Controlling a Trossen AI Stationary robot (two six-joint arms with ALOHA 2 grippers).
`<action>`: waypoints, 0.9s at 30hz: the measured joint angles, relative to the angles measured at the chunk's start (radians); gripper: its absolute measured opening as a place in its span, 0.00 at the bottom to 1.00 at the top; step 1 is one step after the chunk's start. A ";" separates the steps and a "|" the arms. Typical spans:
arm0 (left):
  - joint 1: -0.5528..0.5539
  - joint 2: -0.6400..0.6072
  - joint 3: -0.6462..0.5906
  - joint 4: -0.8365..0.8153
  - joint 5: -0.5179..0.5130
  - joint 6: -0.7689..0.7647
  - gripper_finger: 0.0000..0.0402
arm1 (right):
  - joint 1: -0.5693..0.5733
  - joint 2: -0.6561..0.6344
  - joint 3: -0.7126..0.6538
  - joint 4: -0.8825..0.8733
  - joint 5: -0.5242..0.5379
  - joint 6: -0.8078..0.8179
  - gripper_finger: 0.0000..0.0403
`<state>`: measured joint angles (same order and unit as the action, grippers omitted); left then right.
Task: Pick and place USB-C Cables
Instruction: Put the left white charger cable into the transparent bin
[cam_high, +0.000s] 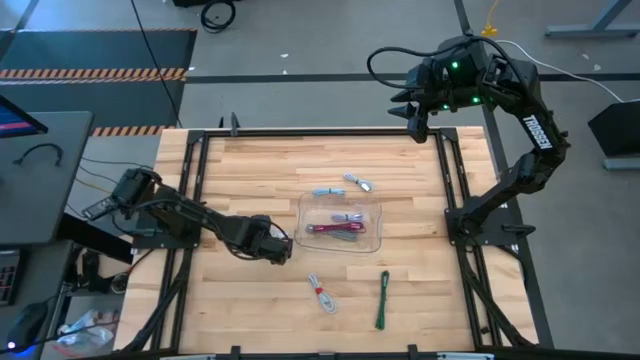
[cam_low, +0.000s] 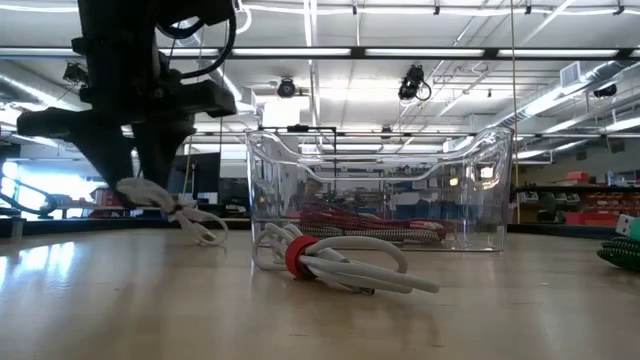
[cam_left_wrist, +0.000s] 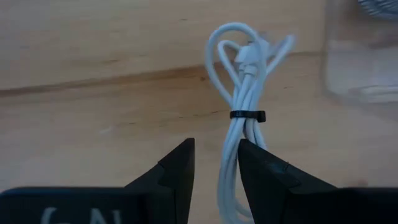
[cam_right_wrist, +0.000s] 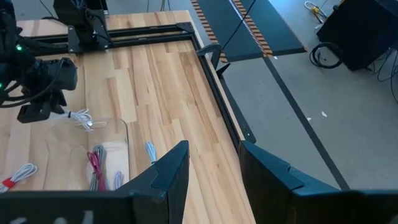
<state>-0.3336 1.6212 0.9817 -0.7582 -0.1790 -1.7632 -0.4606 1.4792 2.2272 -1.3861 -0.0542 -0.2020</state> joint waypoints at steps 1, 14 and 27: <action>0.000 0.000 0.000 -0.020 0.021 0.003 0.32 | 0.000 0.000 0.000 0.000 0.000 0.000 0.36; -0.016 -0.021 0.000 -0.109 0.054 0.021 0.32 | 0.000 0.000 0.000 0.000 0.000 0.001 0.36; -0.026 -0.024 0.000 -0.174 0.023 0.021 0.29 | 0.000 0.000 0.000 0.000 0.000 0.020 0.36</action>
<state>-0.3592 1.5972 0.9821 -0.9321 -0.1562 -1.7425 -0.4606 1.4792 2.2272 -1.3863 -0.0544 -0.1822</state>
